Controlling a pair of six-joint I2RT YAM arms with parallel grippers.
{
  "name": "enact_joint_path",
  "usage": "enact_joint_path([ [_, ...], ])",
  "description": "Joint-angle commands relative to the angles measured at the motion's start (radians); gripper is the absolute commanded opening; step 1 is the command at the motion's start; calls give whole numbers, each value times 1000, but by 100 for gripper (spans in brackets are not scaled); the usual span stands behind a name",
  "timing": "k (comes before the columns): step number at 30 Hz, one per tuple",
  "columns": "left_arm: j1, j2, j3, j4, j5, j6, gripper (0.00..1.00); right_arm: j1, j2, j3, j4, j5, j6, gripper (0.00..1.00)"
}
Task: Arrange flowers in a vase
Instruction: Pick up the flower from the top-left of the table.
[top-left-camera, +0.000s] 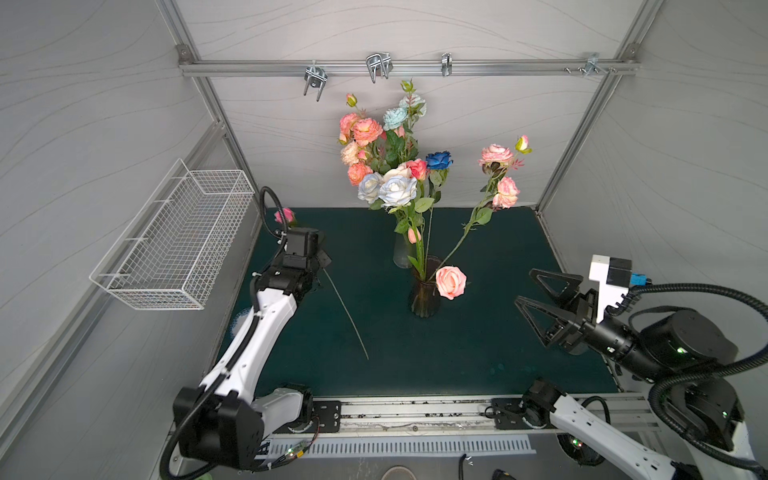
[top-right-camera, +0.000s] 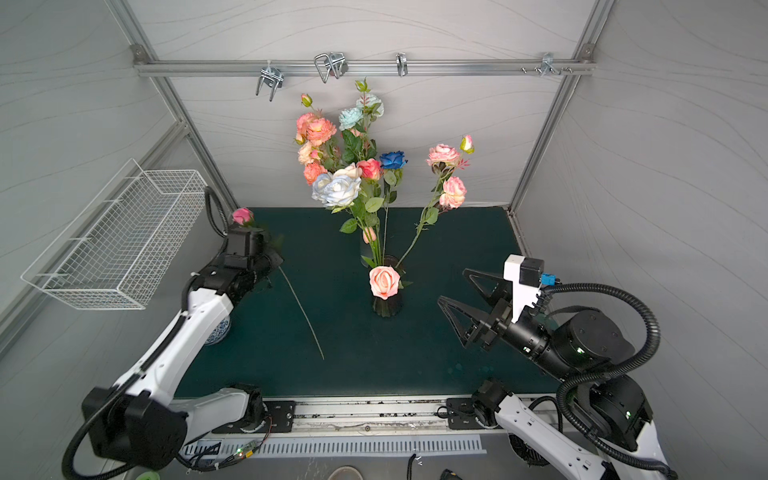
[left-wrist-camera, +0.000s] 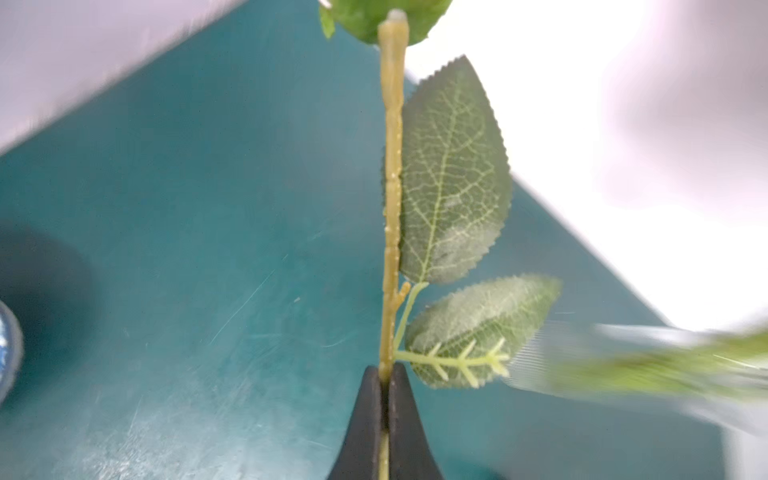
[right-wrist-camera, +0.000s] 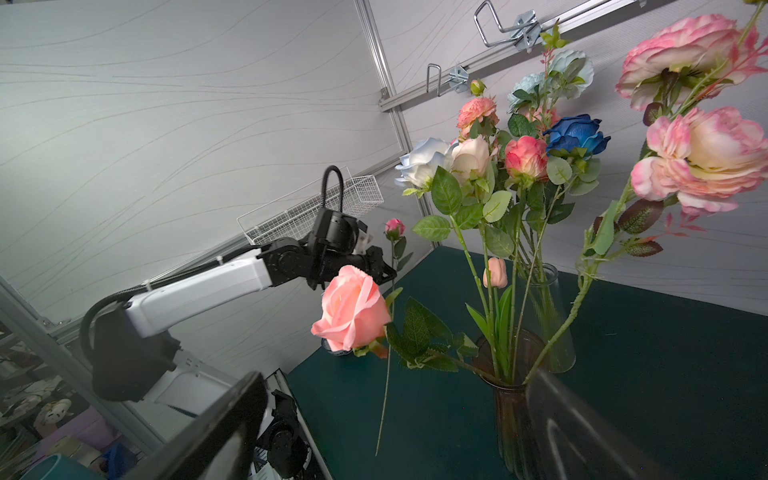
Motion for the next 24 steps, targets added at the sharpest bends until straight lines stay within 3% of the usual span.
enact_joint_path([
  [1,-62,-116,95,-53,20,79,0,7,50,42,10,-57,-10,99],
  [4,-145,-191,207,-89,45,165,0,7,120,91,27,-154,-15,99],
  [8,-152,-250,315,-83,235,216,0,6,244,181,71,-305,-2,99],
  [12,-152,-316,341,-5,364,244,0,52,377,260,145,-373,45,98],
  [15,-152,-329,372,19,420,242,0,236,504,363,109,-262,-37,96],
  [17,-152,-317,405,25,473,238,0,434,613,464,35,-83,-168,97],
  [19,-152,-311,421,43,509,230,0,558,719,571,-35,28,-251,98],
  [24,-152,-328,435,98,599,219,0,632,929,745,-113,132,-310,99],
])
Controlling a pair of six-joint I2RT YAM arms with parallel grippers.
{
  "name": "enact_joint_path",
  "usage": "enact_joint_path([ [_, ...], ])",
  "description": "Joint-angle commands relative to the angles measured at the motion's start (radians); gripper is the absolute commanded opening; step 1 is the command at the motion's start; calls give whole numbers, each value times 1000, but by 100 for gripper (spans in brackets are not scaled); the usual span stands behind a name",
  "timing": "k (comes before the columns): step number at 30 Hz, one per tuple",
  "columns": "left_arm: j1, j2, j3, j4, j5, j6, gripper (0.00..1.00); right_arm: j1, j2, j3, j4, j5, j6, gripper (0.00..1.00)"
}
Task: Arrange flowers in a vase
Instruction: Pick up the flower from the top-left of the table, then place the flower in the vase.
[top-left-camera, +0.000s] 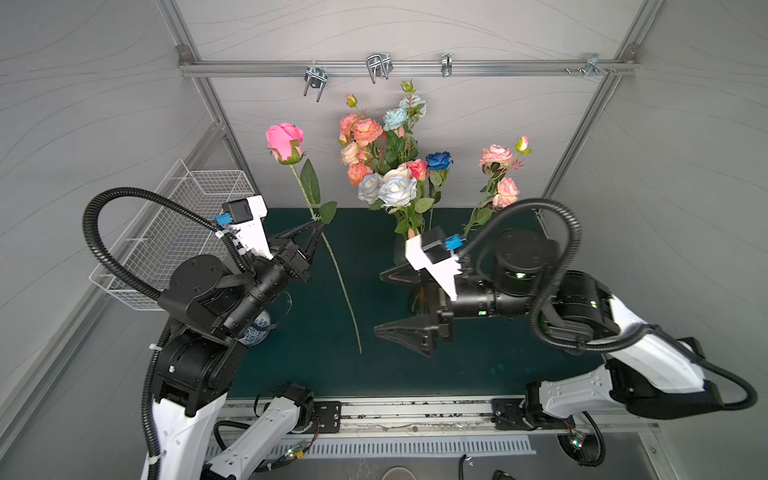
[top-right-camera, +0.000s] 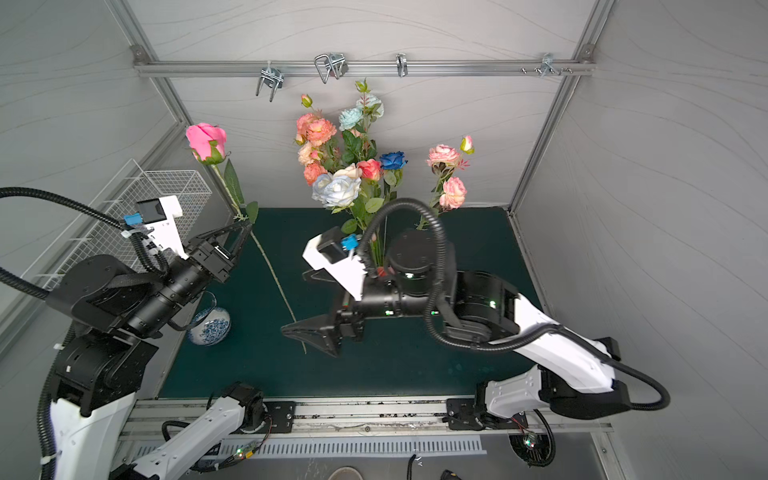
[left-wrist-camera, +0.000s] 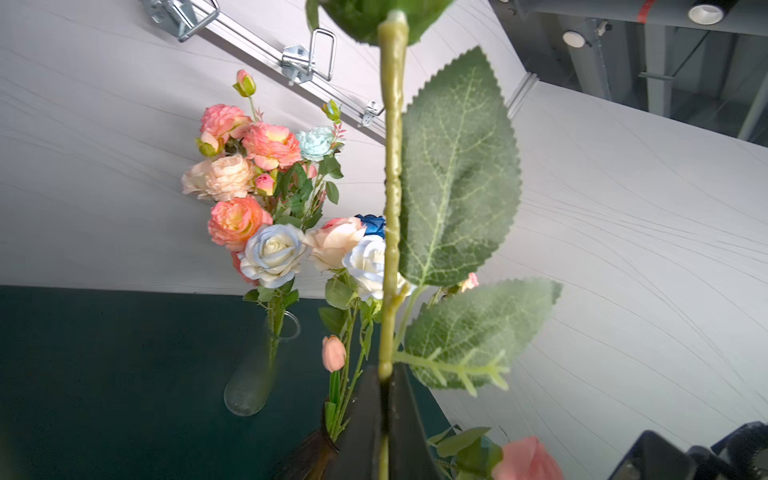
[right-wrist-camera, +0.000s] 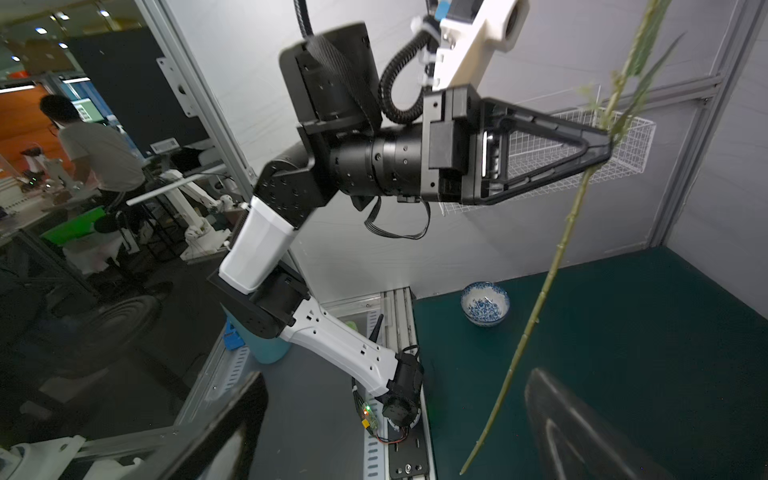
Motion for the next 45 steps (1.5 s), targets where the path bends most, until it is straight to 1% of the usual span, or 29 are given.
enact_joint_path([
  [1,-2,-10,43,89,116,7,0,20,99,119,-115,148,-97,99],
  [3,-2,-20,40,102,159,6,0,20,159,174,-133,167,-106,99],
  [7,-2,-43,33,101,188,8,0,19,251,280,-172,194,-112,96],
  [9,-2,-53,31,101,200,14,0,13,266,293,-166,215,-109,92],
  [13,-2,-71,17,105,221,21,0,-11,254,270,-113,161,-94,82],
  [15,-2,-70,17,105,229,19,0,-15,255,271,-104,133,-95,71],
  [17,-2,-68,14,105,229,16,0,-17,250,261,-83,105,-94,49],
  [20,-2,-67,14,103,203,7,0,-26,248,259,-57,37,-84,25],
  [21,-2,-65,14,101,196,2,0,-32,244,255,-45,8,-80,14],
  [22,-2,-65,13,97,179,-3,14,-37,233,242,-18,-12,-73,0],
  [23,-2,-64,10,90,156,-7,36,-39,212,212,22,-21,-68,0],
  [24,-2,-67,3,90,138,-13,64,-44,186,180,62,-33,-67,0],
  [25,-2,-71,-6,88,116,-12,98,-49,154,141,113,-24,-68,0],
  [26,-2,-78,-11,81,89,-9,100,-57,120,109,153,-15,-68,0],
  [30,-2,-119,-49,73,-27,-5,100,-91,6,23,292,17,-99,0],
  [33,-2,-164,-95,84,-110,5,100,-103,-40,54,338,31,-146,0],
  [35,-2,-190,-127,99,-147,11,100,-112,-51,114,339,44,-182,0],
  [38,-2,-205,-159,108,-168,10,100,-123,-56,202,328,61,-230,0],
  [40,-2,-210,-178,110,-176,5,100,-123,-77,219,318,97,-271,0],
  [41,-2,-211,-185,108,-177,8,100,-124,-98,212,316,135,-341,0],
  [45,-2,-226,-217,95,-211,11,100,-123,-236,111,372,251,-467,0],
])
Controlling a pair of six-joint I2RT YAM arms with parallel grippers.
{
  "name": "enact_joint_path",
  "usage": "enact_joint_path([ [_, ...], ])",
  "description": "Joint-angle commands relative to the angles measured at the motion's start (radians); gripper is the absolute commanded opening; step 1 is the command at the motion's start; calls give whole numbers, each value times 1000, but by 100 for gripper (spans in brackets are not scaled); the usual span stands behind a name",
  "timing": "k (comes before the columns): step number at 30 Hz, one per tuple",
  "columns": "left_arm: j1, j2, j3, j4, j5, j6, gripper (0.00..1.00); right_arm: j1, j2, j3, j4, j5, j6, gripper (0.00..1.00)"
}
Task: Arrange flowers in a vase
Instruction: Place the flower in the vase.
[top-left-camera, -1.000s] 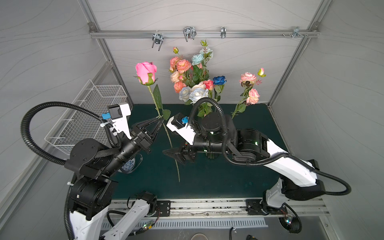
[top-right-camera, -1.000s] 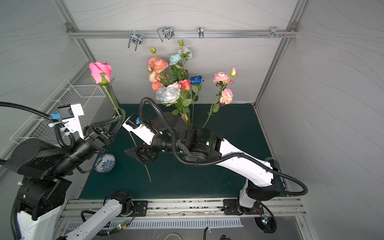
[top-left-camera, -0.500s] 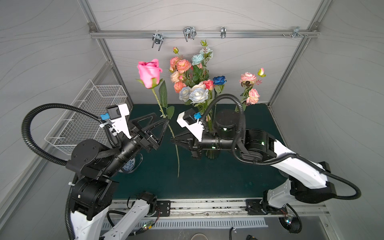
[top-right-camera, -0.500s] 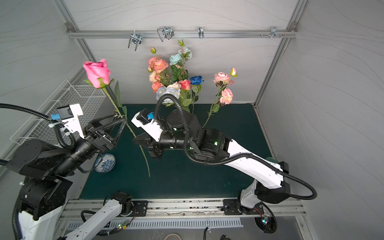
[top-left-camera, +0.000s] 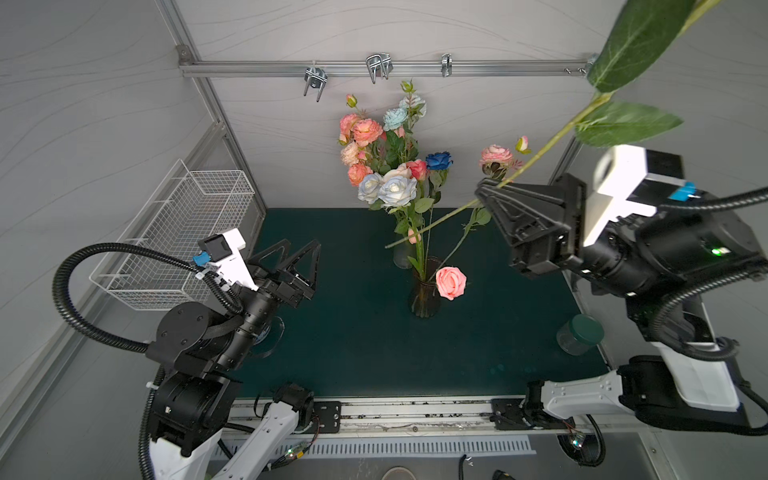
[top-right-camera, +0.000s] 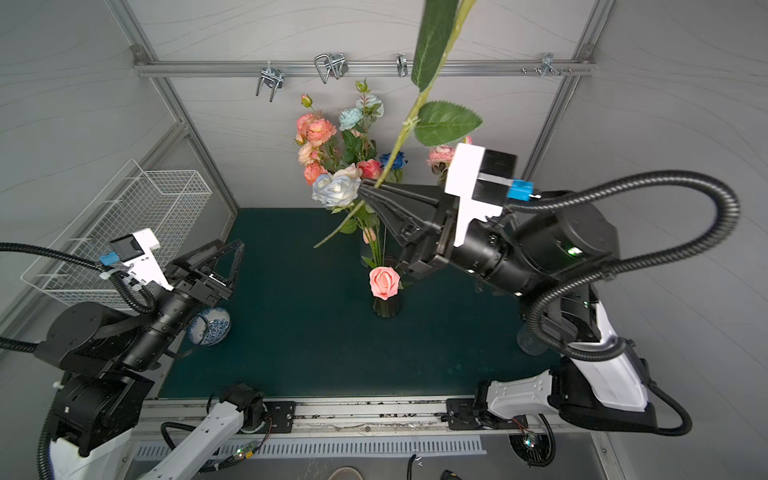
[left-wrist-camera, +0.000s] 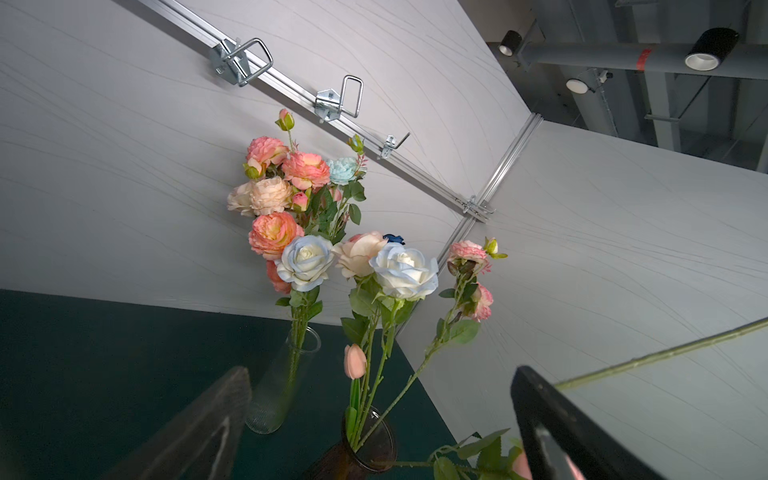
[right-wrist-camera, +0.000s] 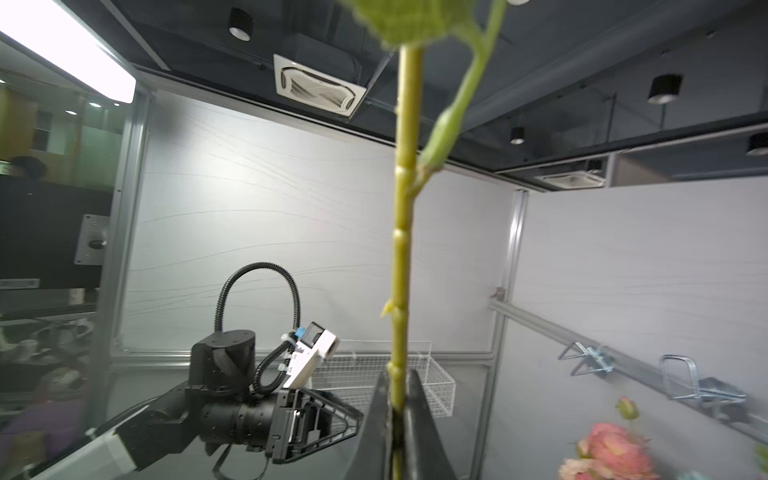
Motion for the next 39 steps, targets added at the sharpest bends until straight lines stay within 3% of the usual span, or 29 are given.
enact_joint_path([
  [1,0,-26,-22,30,-54,17,100,-6,-93,-57,58,127,-170,0],
  [6,0,-34,-61,53,-51,9,100,-5,-260,-190,73,257,-240,0],
  [12,0,-25,-90,26,-63,9,100,-6,-476,-564,158,461,-267,0],
  [18,0,-25,-101,4,-59,4,100,-10,-530,-810,233,517,-252,0],
  [22,0,-26,-108,-4,-56,-1,100,-98,-500,-890,276,429,-164,0],
  [27,0,-36,-117,-25,-67,1,100,-448,-467,-959,266,78,171,0],
  [30,1,-41,-116,-35,-76,6,100,-580,-457,-998,305,-43,287,0],
  [39,1,-28,-121,-24,-69,5,100,-627,-432,-977,315,-120,340,0],
])
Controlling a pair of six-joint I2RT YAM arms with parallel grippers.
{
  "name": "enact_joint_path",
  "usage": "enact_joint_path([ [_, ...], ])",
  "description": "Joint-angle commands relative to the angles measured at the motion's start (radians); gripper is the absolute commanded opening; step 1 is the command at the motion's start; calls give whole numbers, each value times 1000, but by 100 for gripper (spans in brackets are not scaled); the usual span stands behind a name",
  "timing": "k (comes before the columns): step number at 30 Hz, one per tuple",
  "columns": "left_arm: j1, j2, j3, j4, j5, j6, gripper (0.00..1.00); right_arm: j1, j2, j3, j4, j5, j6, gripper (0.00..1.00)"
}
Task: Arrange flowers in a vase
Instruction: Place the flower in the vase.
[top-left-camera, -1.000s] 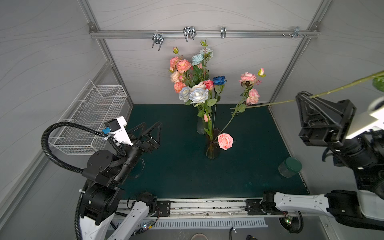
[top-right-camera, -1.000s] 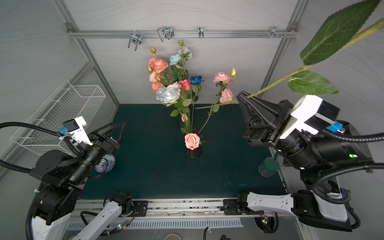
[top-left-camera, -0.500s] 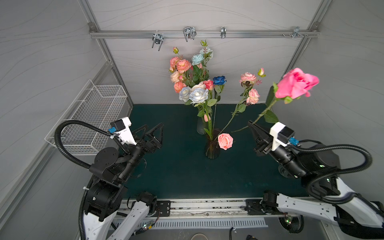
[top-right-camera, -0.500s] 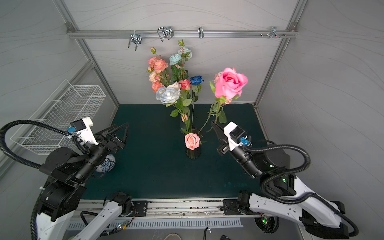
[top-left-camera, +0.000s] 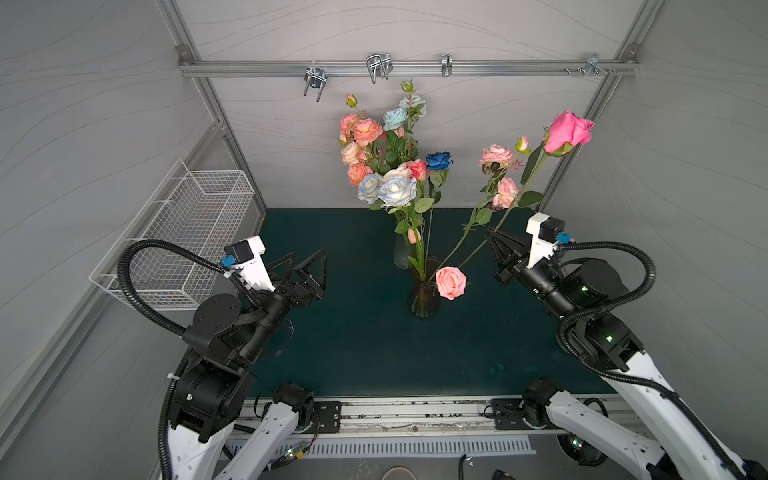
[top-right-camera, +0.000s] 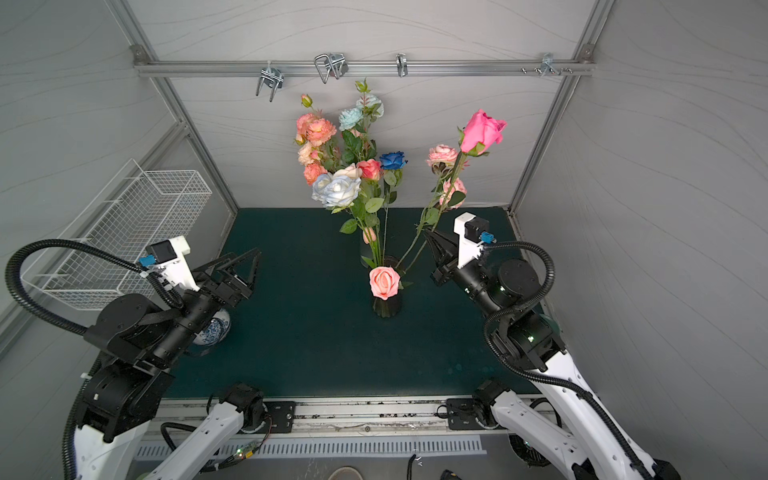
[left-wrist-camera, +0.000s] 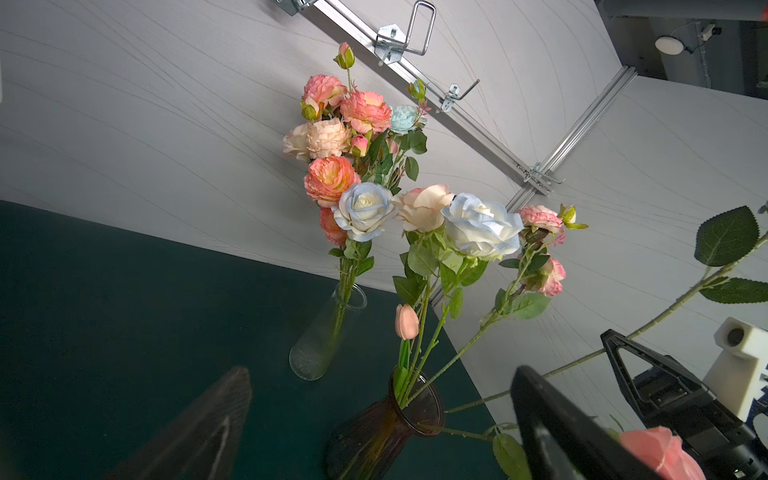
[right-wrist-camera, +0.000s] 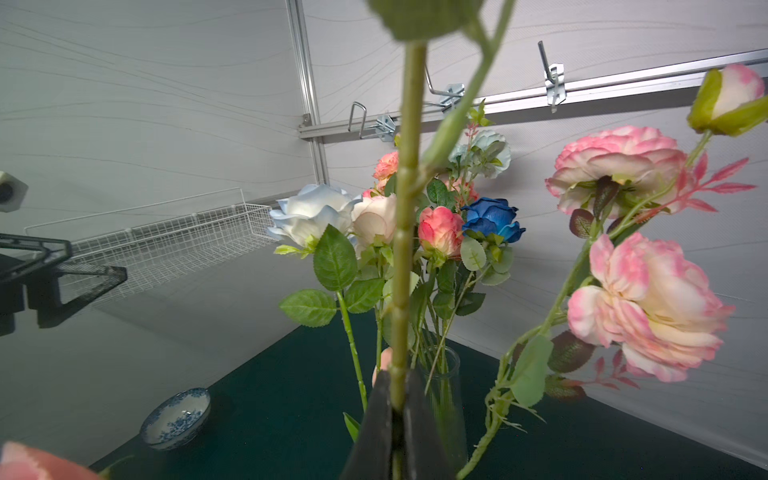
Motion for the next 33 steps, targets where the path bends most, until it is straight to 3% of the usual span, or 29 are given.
enact_joint_path([
  [1,0,3,-2,30,-5,1,100,-6,12,27,59,-61,44,0],
  [13,0,3,-21,44,2,-3,100,-4,101,-69,146,-68,19,0],
  [25,0,12,-52,72,21,-27,100,83,151,-246,90,62,33,0],
  [28,1,15,-56,71,29,-33,100,90,153,-265,62,73,56,12],
  [31,0,13,-68,73,37,-40,100,117,123,-291,41,110,73,38],
  [33,0,14,-79,73,42,-48,100,130,94,-312,32,132,87,51],
])
